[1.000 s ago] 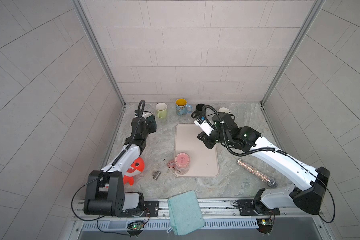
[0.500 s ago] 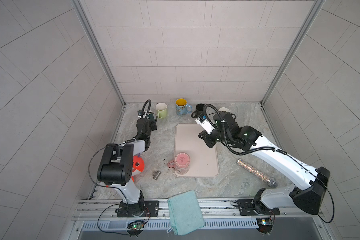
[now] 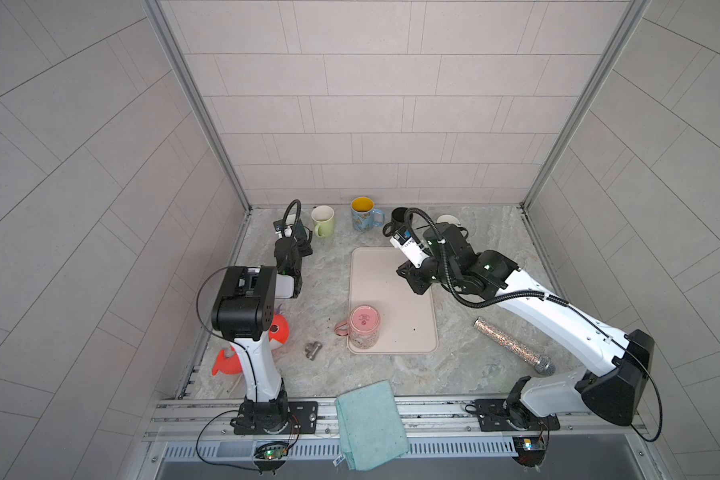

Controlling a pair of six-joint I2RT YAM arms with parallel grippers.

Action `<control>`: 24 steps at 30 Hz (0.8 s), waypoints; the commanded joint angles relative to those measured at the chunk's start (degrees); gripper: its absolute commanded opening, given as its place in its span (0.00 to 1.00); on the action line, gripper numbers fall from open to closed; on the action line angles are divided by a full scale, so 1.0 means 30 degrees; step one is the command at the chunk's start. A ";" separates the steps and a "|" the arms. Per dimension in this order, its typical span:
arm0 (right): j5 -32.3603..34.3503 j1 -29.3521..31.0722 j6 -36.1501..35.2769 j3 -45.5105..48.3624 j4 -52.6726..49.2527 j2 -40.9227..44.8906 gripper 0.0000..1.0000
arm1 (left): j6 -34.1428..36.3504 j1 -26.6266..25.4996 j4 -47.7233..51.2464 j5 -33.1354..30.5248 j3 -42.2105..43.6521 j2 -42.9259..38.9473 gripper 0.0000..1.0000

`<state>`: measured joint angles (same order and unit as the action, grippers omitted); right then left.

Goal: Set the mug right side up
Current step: 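Carry the dark green mug with the left gripper beside the light green mug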

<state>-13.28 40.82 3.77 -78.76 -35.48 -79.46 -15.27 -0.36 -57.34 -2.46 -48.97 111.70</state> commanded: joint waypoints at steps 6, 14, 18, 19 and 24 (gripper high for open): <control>0.0434 -0.0056 0.0296 -0.0239 -0.0111 0.0119 0.10 | 0.1221 0.0168 -0.2097 0.0890 -0.2007 0.1245 0.00; 0.0390 -0.0064 0.0552 0.0026 0.0080 0.0274 0.10 | 0.1145 0.0198 -0.0989 0.0802 -0.2166 0.1424 0.00; 0.0317 -0.0041 0.0617 0.0120 0.0182 0.0339 0.10 | 0.1199 0.0186 -0.0784 0.0818 -0.1989 0.1261 0.00; 0.0299 -0.0053 0.0640 0.0148 0.0184 0.0383 0.10 | 0.1221 0.0196 -0.0669 0.0856 -0.1987 0.1212 0.00; 0.0313 -0.0067 0.0691 0.0238 0.0235 0.0413 0.10 | 0.1393 0.0203 -0.0391 0.0820 -0.1812 0.1060 0.02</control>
<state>-12.75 40.82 5.28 -78.72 -34.92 -79.46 -12.03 -0.12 -58.02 -0.19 -53.47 115.98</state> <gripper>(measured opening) 0.099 0.183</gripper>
